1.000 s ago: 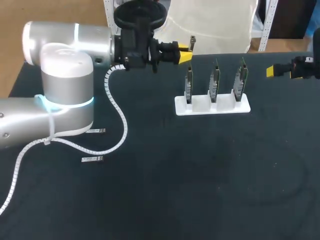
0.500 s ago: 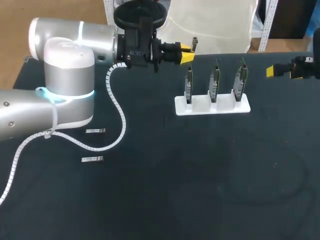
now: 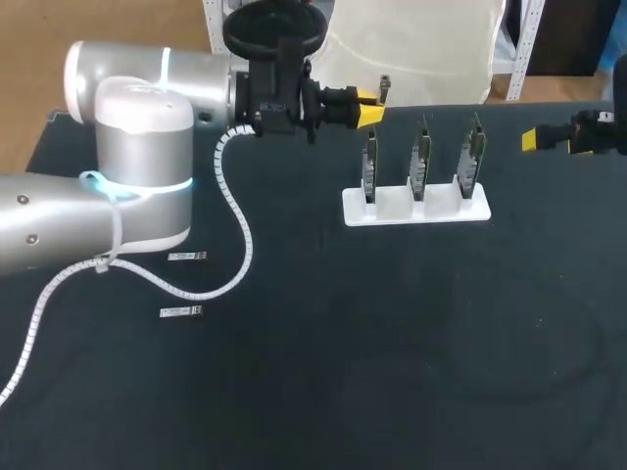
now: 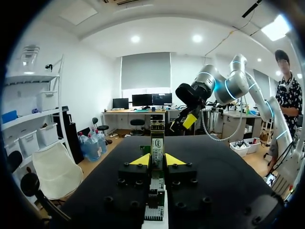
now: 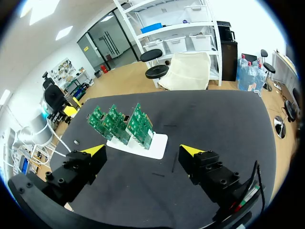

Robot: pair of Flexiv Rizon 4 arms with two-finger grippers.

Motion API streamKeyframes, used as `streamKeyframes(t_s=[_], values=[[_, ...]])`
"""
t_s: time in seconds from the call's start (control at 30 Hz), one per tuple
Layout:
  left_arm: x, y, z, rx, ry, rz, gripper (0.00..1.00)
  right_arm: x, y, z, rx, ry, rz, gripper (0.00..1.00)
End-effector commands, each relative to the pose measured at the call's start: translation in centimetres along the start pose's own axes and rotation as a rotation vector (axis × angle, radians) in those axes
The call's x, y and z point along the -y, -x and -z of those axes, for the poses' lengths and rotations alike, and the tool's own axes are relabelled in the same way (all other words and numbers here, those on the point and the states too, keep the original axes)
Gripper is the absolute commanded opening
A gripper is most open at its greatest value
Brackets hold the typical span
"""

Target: Pick up the optical module with the left hand, and insert it into the network port with the right hand.

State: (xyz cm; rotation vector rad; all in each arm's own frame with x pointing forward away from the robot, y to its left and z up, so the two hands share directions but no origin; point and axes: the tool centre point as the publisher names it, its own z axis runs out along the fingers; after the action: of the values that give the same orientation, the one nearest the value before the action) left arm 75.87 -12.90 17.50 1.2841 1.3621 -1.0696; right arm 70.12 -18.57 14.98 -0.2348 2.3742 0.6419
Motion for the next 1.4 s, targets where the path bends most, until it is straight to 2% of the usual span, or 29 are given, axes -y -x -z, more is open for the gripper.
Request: streamKeyframes(t_s=[0.03, 1.1, 1.17, 1.33, 1.4], values=[[0.1, -0.3, -0.1, 0.006, 0.011, -0.001, 0.00, -0.1, -0.1, 0.1, 0.001, -0.007, -0.001, 1.00], [0.1, -0.9, -0.1, 0.006, 0.026, 0.023, 0.00, -0.1, -0.1, 0.1, 0.001, -0.007, -0.001, 1.00], [0.1, -0.9, -0.1, 0.006, 0.026, 0.023, 0.00, 0.4, 0.7, 0.3, -0.010, 0.012, 0.037, 1.00], [0.1, -0.9, -0.1, 0.006, 0.026, 0.023, 0.00, 1.5, 3.3, 0.6, -0.014, 0.159, 0.142, 1.00], [0.1, -0.9, -0.1, 0.006, 0.026, 0.023, 0.00, 1.5, 4.5, 0.5, -0.038, 0.192, 0.201, 1.00]])
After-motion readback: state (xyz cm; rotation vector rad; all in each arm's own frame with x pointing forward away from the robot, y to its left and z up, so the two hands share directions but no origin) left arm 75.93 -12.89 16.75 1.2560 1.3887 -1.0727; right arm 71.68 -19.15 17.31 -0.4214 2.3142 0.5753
